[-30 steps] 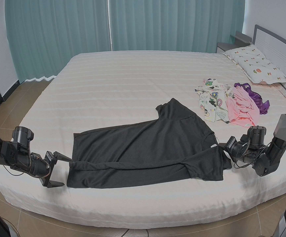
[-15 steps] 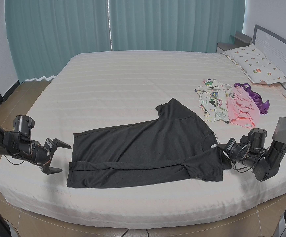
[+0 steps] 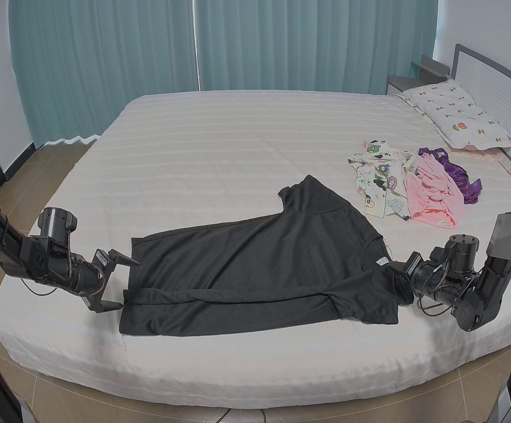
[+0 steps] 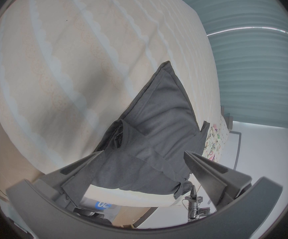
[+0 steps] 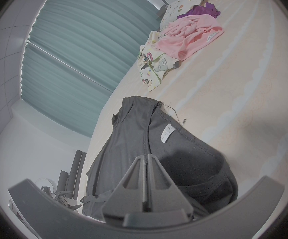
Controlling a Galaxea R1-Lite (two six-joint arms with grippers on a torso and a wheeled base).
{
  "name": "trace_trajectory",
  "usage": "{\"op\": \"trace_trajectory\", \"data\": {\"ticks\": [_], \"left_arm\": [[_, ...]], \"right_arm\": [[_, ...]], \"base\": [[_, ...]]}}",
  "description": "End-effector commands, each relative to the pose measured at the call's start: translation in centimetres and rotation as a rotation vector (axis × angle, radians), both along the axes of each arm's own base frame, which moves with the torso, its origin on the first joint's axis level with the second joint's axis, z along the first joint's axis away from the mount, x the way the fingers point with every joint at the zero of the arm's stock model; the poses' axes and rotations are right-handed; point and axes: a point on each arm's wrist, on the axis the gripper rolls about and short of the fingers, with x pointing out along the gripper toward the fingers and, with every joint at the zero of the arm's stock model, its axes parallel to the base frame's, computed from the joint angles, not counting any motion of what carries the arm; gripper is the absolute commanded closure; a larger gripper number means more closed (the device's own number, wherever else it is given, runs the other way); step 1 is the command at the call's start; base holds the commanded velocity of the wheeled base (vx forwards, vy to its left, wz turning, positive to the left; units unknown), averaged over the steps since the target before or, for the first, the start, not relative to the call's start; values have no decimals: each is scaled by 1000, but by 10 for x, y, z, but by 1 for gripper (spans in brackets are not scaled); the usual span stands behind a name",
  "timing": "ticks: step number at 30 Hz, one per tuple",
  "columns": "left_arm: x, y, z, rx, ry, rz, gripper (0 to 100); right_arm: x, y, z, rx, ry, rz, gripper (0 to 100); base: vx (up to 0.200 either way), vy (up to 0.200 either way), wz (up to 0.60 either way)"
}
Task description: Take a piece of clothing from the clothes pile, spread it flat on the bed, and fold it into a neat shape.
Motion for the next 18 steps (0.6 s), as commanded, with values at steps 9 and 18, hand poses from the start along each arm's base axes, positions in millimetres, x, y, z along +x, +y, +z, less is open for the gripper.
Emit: {"op": "trace_trajectory", "data": {"ticks": [9,18], "left_arm": [[6,-6,0,-1,-31,76,0],[2,-6,-2,-16,-5,99,0]], "right_arm": [[-10,5,-4,4,5,16,100],[-10,6,-3,5,4,17,100]], "base": [[0,0,0],[0,0,0]]}}
